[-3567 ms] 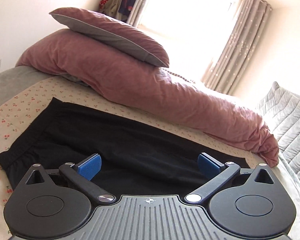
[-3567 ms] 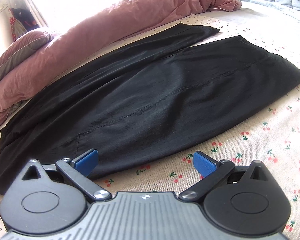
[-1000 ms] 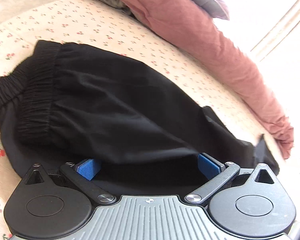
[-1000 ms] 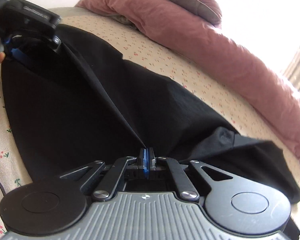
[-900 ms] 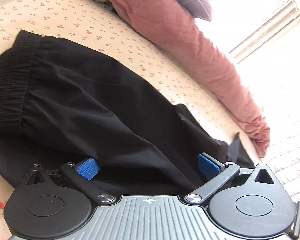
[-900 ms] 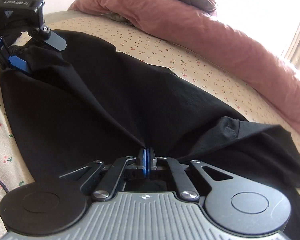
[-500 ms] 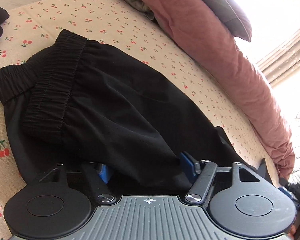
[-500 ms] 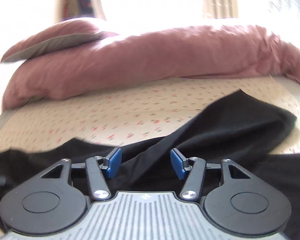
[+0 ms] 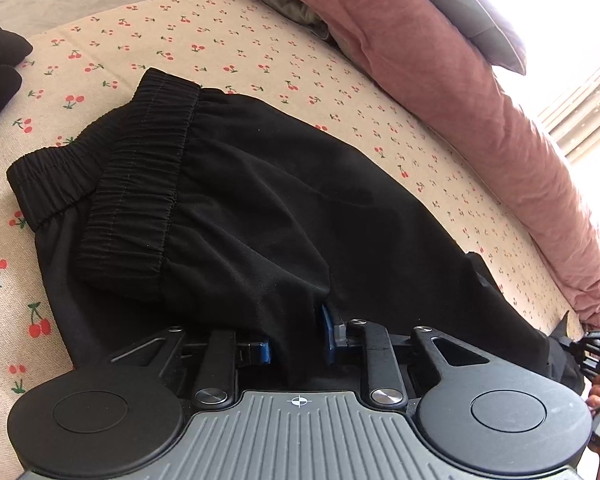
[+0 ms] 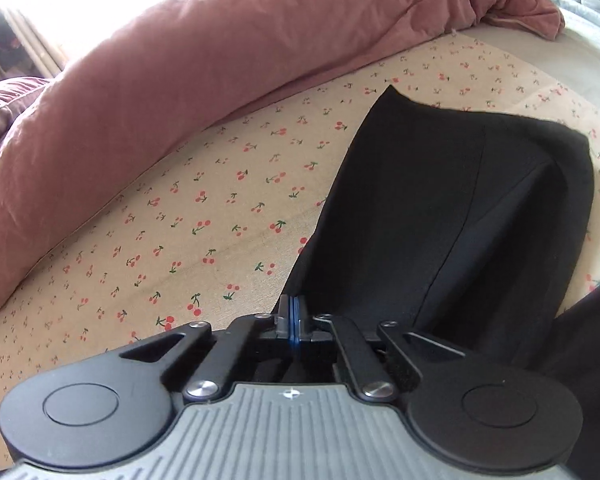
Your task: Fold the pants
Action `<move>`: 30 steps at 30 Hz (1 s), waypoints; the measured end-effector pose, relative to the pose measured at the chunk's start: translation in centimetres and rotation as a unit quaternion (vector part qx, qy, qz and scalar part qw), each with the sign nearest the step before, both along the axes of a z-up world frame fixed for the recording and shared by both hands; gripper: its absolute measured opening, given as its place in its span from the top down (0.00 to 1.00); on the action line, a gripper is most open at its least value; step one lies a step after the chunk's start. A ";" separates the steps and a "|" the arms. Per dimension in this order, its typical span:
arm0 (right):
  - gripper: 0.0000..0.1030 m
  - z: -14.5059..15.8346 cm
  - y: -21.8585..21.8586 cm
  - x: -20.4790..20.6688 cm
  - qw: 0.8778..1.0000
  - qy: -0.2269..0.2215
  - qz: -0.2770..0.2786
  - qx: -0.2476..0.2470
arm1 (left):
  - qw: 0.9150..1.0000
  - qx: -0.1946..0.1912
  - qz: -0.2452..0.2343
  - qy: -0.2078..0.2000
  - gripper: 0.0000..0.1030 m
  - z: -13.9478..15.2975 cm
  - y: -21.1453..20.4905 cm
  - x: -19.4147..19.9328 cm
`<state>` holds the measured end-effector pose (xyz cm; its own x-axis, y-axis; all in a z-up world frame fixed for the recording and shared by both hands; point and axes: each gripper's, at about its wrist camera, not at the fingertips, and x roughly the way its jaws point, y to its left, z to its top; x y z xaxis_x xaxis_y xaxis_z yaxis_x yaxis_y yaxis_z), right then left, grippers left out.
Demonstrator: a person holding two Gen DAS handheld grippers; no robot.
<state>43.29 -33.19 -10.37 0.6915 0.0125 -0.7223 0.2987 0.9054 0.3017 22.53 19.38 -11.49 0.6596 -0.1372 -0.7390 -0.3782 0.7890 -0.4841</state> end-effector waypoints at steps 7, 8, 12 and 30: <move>1.00 3.6 -4.8 -10.1 0.998 -0.056 -0.011 0.031 | 1.000 -0.023 0.011 0.008 0.79 0.2 0.9 -0.7; 1.00 3.7 -5.6 -11.4 0.997 -0.056 -0.023 0.043 | 1.000 -0.025 0.013 0.009 0.79 0.1 0.8 -0.9; 1.00 3.8 -6.9 -16.4 0.993 -0.084 -0.064 0.056 | 0.999 -0.040 0.021 0.013 0.80 0.1 1.3 -1.1; 0.64 -2.8 -9.6 -26.0 0.963 -0.069 -0.207 0.156 | 0.993 -0.092 0.067 -0.025 0.77 2.1 5.3 -4.6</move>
